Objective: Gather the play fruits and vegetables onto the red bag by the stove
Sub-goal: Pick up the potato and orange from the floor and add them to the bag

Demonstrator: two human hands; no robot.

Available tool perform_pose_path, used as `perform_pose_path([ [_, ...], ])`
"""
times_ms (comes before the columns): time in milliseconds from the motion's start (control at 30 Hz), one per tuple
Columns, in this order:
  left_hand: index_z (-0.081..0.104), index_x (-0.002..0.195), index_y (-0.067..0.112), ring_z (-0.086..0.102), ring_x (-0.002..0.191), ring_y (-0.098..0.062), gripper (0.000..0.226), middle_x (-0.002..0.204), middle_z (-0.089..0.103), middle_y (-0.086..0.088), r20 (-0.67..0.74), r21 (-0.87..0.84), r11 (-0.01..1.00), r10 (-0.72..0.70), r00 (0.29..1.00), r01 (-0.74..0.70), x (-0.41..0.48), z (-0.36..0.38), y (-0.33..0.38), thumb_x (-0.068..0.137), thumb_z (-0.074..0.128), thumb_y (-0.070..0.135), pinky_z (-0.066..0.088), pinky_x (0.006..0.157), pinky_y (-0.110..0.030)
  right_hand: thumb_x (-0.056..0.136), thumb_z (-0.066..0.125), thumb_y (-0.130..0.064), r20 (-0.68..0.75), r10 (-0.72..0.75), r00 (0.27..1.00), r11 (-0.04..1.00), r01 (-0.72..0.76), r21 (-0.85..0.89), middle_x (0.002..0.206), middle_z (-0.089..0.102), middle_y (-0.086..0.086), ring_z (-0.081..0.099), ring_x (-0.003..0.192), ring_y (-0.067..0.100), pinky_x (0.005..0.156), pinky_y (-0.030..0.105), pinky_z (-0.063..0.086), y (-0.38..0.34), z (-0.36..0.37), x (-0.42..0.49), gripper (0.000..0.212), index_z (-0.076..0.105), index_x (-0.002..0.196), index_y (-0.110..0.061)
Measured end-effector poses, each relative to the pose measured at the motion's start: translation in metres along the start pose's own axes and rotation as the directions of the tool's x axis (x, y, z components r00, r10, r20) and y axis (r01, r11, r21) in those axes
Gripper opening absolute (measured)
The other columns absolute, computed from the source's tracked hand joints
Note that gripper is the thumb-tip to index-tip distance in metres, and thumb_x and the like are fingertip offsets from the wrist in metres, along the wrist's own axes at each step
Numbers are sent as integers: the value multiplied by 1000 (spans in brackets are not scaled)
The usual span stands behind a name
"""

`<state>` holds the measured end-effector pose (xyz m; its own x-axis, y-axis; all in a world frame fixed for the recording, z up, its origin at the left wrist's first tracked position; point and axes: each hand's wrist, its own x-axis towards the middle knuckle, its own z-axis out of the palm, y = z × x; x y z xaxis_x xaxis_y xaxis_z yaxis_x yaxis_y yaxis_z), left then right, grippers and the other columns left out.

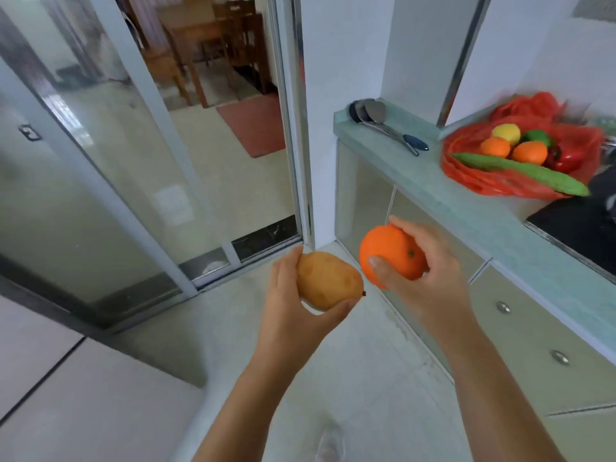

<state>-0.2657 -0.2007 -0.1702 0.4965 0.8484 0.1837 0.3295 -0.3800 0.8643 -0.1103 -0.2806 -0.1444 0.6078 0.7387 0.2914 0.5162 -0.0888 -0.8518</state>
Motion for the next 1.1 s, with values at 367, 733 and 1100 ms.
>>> perform_pose_path([
  [367, 23, 125, 44, 39, 106, 2, 88, 120, 31, 23, 66, 33, 999, 15, 998, -17, 124, 15, -7, 60, 81, 43, 41, 87, -19, 69, 76, -28, -103, 25, 994, 1000, -23, 17, 118, 48, -12, 43, 99, -10, 71, 2, 35, 23, 14, 116, 54, 50, 114, -39],
  [733, 29, 137, 31, 34, 114, 13, 97, 122, 30, 33, 270, -133, 991, 44, 962, -8, 245, 81, -31, 56, 79, 51, 45, 93, -27, 63, 72, -37, -283, 149, 948, 984, -171, -54, 108, 47, -26, 44, 94, -17, 71, -3, 32, 74, 5, 191, 49, 48, 104, -47],
  [1100, 32, 135, 33, 40, 109, 7, 92, 122, 35, 23, 404, -237, 970, 156, 901, -61, 434, 127, -31, 59, 83, 40, 46, 95, -37, 64, 68, -39, -440, 142, 887, 952, -244, -186, 112, 51, -10, 42, 101, -13, 77, -1, 30, 92, 13, 340, 52, 52, 114, -33],
])
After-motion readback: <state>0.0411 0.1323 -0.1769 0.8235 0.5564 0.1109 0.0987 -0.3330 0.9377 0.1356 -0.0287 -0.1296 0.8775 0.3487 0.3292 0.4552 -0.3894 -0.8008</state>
